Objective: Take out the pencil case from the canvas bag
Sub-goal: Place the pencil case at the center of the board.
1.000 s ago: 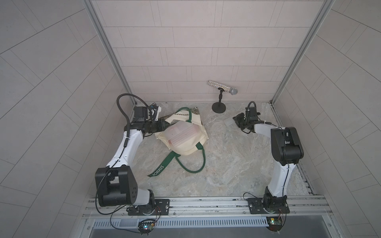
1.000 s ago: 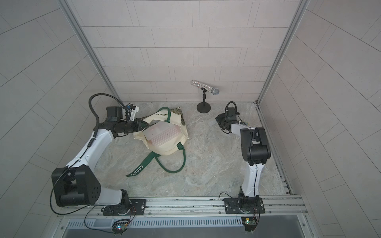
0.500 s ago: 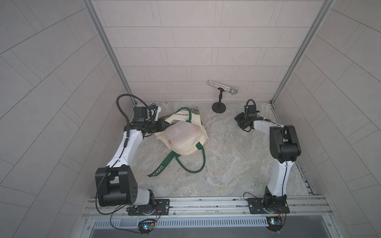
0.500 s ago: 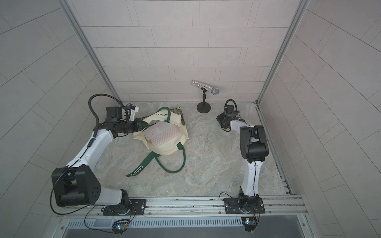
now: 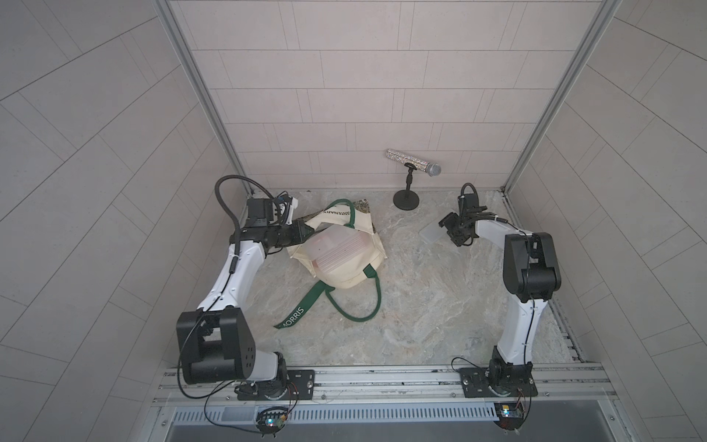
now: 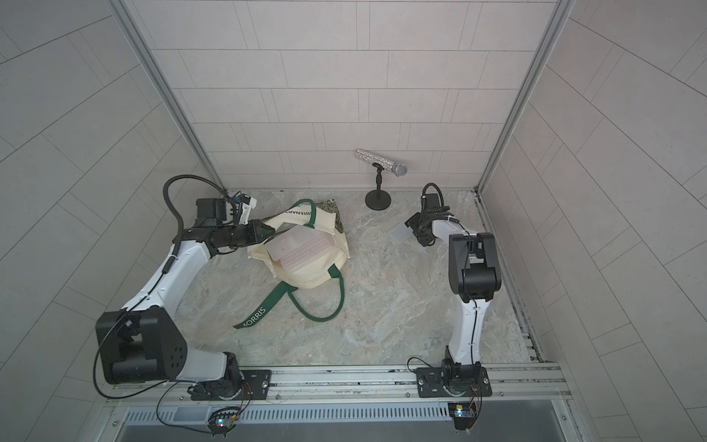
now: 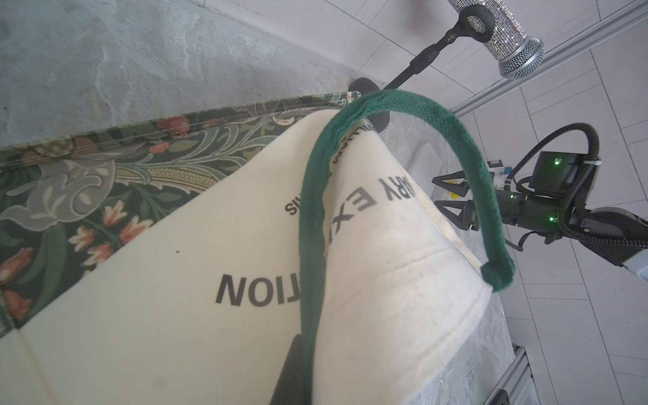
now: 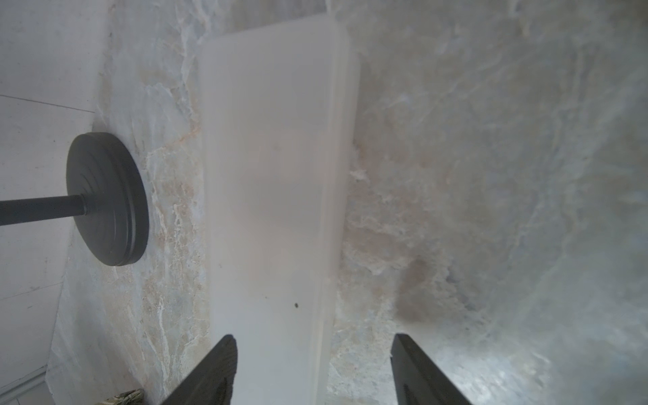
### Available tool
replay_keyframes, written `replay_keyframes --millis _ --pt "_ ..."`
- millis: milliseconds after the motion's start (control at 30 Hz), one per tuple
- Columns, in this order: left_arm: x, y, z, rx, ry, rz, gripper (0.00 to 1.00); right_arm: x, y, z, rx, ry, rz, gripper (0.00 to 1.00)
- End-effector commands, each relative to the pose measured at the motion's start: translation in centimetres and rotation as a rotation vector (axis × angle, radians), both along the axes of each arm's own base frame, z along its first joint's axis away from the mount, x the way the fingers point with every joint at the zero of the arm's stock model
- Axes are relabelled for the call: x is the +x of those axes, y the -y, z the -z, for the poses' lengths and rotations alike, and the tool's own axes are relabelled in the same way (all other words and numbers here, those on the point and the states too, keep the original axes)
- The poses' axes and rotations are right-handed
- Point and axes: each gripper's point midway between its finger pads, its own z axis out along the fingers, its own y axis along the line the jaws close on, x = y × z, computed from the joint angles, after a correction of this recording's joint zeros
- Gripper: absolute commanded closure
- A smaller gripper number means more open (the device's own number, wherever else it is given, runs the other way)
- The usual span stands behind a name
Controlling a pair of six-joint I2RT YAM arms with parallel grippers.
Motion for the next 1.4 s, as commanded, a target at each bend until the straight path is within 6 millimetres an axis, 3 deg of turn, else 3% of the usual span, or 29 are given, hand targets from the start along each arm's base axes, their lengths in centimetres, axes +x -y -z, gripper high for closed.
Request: replay_keyframes --millis 0,233,400,600,800,1167,1200,1367 --pt "0.0 -0.7 0.6 0.003 -0.015 -0.024 1.00 -1.5 -0.1 -0.5 -0.016 -0.036 -0.034 0.22" --pt "0.0 -0.6 0.6 -0.008 -0.021 -0.023 1.00 -3.0 0.6 -1.9 -0.081 -0.036 -0.061 0.08" --pt "0.1 -0.7 0.5 -0.006 -0.019 -0.025 1.00 -4.5 0.0 -2.6 -0.083 -0.005 -0.101 0.00" --pt "0.3 -0.7 0.4 -0.002 -0.029 -0.022 1.00 -6.8 -3.1 -3.7 -0.063 0.117 -0.183 0.00" --pt "0.5 -0.8 0.2 0.010 -0.033 -0.022 1.00 -9.7 -7.6 -5.9 -0.073 0.274 -0.274 0.00" --pt "1.0 -1.1 -0.8 0.042 -0.055 -0.002 1.00 -15.6 -14.4 -11.8 -0.055 0.593 -0.375 0.01" --pt "1.1 -1.1 -0.9 0.045 -0.057 0.000 1.00 -16.5 -14.7 -11.2 -0.060 0.593 -0.386 0.01" --pt "1.5 -1.1 -1.1 0.059 -0.081 0.027 1.00 -19.0 -17.5 -12.4 -0.039 0.667 -0.451 0.01"
